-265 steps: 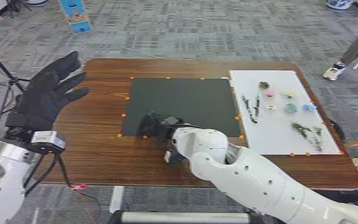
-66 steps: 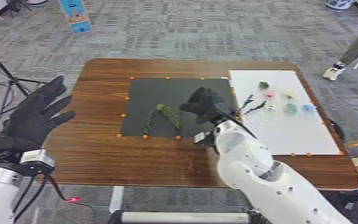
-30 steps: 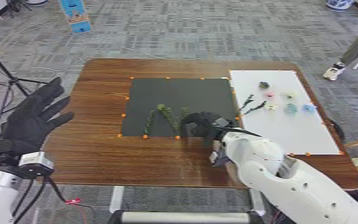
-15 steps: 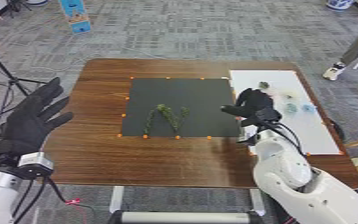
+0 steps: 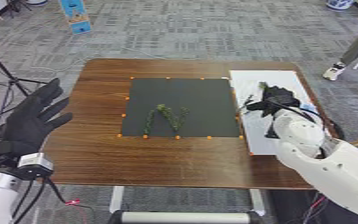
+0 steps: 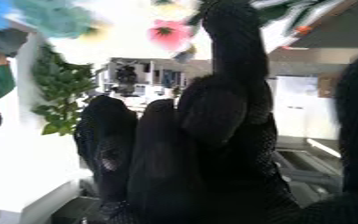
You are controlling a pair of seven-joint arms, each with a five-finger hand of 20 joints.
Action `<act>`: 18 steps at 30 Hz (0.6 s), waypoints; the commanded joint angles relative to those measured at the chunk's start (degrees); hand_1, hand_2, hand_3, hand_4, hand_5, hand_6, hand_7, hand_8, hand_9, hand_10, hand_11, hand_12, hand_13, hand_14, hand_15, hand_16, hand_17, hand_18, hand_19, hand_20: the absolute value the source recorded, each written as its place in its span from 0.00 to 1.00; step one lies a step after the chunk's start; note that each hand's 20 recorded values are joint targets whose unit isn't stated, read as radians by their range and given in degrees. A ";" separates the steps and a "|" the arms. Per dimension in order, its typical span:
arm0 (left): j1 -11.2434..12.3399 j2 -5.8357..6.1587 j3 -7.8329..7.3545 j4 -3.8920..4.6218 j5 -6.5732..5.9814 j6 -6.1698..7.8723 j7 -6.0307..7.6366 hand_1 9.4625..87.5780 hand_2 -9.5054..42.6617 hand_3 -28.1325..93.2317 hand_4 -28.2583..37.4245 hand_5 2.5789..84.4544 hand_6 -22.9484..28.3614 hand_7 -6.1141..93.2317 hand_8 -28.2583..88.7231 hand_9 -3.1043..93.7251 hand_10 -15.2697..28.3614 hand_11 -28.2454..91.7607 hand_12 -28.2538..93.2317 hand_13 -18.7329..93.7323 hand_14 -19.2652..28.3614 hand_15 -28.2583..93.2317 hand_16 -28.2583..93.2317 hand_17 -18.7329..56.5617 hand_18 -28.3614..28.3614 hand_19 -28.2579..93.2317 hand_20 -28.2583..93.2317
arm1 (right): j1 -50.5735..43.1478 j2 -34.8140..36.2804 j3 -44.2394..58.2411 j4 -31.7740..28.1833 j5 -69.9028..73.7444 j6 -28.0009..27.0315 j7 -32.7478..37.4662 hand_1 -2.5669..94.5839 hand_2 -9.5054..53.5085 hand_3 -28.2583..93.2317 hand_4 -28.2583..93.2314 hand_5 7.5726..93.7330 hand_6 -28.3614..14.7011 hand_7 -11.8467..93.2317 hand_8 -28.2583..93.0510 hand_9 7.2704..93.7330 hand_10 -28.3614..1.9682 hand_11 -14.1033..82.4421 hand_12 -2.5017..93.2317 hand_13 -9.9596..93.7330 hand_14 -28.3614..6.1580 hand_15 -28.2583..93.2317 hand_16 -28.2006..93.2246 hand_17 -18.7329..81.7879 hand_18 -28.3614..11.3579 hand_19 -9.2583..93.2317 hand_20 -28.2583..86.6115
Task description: Arrange flowers
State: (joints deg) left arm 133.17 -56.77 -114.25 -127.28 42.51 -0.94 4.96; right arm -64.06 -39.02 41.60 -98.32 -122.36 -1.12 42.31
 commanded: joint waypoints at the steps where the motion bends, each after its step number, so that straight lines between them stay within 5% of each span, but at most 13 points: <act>1: 0.83 -0.51 -0.13 -0.65 -0.22 0.39 0.12 0.21 0.00 0.74 0.00 0.23 0.48 0.21 0.17 0.20 0.53 0.33 0.41 0.30 0.67 0.31 0.28 0.08 0.92 0.55 0.28 | -7.10 0.53 6.87 -6.87 -0.17 12.07 -12.18 0.39 0.19 0.95 0.10 0.61 0.70 0.27 0.15 0.79 0.57 0.71 0.48 0.79 0.54 0.91 0.56 0.63 0.18 1.00 0.85; 4: 0.82 -0.45 -0.09 -0.55 -0.23 0.48 0.22 0.21 0.00 0.74 0.00 0.23 0.48 0.21 0.17 0.20 0.53 0.33 0.41 0.30 0.67 0.31 0.28 0.08 0.92 0.55 0.28 | -8.94 0.56 9.89 -8.15 2.40 5.95 -15.87 0.41 0.17 0.99 0.13 0.49 0.72 0.25 0.14 0.79 0.58 0.64 0.57 0.78 0.53 0.91 0.56 0.61 0.16 1.00 0.84; 11: 0.86 -0.28 0.10 -0.43 -0.43 0.26 0.41 0.20 0.00 0.74 0.00 0.23 0.48 0.21 0.17 0.21 0.53 0.33 0.41 0.30 0.67 0.31 0.28 0.08 0.92 0.55 0.28 | -6.06 -0.47 7.13 -2.68 7.30 -5.83 -15.84 0.32 0.41 1.00 0.24 0.44 0.73 0.24 0.14 0.81 0.58 0.66 0.54 0.81 0.52 0.92 0.54 0.64 0.14 1.00 0.86; 18: 0.88 0.03 0.20 -0.40 -0.57 0.46 0.95 0.20 0.00 0.74 0.00 0.23 0.47 0.22 0.17 0.21 0.53 0.33 0.41 0.30 0.67 0.31 0.28 0.08 0.92 0.55 0.28 | -5.18 -0.43 4.78 0.90 9.70 -8.25 -14.84 0.21 0.60 1.00 0.28 0.35 0.72 0.23 0.14 0.84 0.55 0.72 0.46 0.84 0.55 0.93 0.54 0.69 0.15 1.00 0.89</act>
State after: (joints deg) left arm 133.56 -56.77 -114.16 -127.36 42.43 -0.93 5.15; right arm -69.09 -39.64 47.02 -99.07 -113.04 -10.41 25.60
